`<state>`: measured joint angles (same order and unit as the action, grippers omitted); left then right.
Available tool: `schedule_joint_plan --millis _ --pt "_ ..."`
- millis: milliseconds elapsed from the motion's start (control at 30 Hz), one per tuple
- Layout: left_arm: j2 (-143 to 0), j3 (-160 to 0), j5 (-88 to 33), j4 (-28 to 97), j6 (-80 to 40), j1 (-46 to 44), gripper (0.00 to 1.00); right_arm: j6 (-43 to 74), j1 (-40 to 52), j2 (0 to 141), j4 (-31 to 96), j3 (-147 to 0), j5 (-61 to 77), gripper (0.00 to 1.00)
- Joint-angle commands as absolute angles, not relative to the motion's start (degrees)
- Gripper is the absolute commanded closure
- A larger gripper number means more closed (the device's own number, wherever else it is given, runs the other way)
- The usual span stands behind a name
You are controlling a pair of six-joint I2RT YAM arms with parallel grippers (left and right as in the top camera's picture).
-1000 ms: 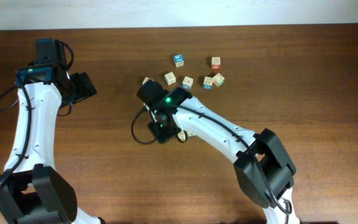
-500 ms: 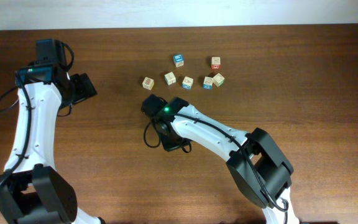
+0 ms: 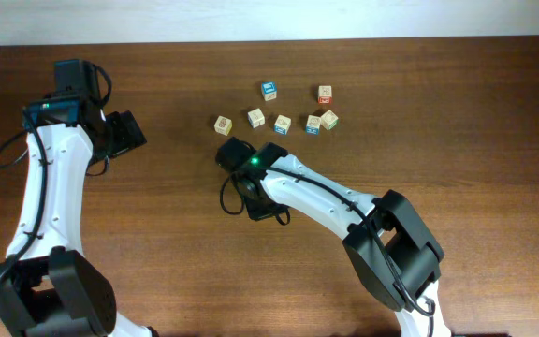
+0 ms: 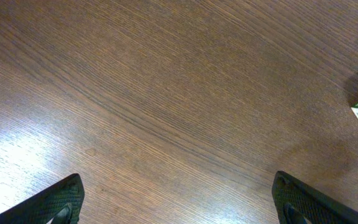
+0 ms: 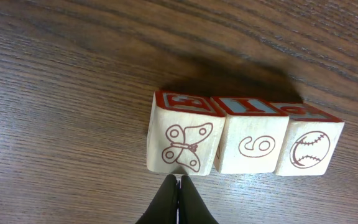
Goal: Rotate 3 blocks
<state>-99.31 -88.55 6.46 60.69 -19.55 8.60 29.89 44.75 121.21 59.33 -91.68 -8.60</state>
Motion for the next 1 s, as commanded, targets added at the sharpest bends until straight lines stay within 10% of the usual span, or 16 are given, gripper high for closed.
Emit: schedule_joint_plan --millis 0,433,967 --pt "-99.77 -88.31 6.92 60.97 -20.25 8.64 0.05 30.28 44.51 122.19 59.18 -91.31 -9.67 0.96" --pt "-108.68 -87.99 -0.30 60.69 -20.38 -9.34 0.12 18.02 16.75 110.74 57.39 -78.61 14.31 0.96" --pt "-108.97 -87.99 -0.32 60.69 -20.36 -9.39 0.11 38.35 24.45 111.04 38.70 -70.65 19.29 0.96"
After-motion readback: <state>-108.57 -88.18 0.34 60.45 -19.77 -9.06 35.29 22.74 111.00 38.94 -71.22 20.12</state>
